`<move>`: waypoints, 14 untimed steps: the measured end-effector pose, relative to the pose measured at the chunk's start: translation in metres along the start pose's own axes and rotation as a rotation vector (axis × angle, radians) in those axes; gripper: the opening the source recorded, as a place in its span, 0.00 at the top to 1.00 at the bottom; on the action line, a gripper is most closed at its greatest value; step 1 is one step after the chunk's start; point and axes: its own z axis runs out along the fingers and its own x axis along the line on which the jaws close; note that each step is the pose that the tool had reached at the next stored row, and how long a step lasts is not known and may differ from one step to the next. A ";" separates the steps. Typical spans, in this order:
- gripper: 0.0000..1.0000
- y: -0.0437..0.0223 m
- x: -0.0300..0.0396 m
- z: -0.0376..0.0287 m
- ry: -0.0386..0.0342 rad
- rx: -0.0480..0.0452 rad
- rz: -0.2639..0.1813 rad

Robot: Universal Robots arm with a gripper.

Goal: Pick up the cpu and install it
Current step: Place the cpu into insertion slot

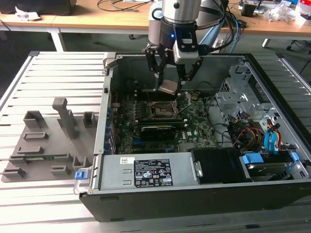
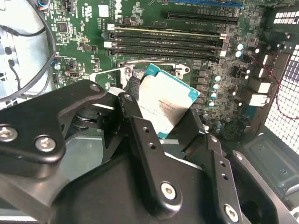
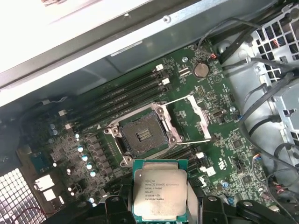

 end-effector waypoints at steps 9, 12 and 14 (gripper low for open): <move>0.45 0.0000 0.0000 0.0001 0.0072 0.0017 0.095; 0.45 0.0000 0.0000 0.0001 0.0099 0.0023 0.131; 0.45 0.0000 0.0000 0.0001 0.0119 0.0027 0.157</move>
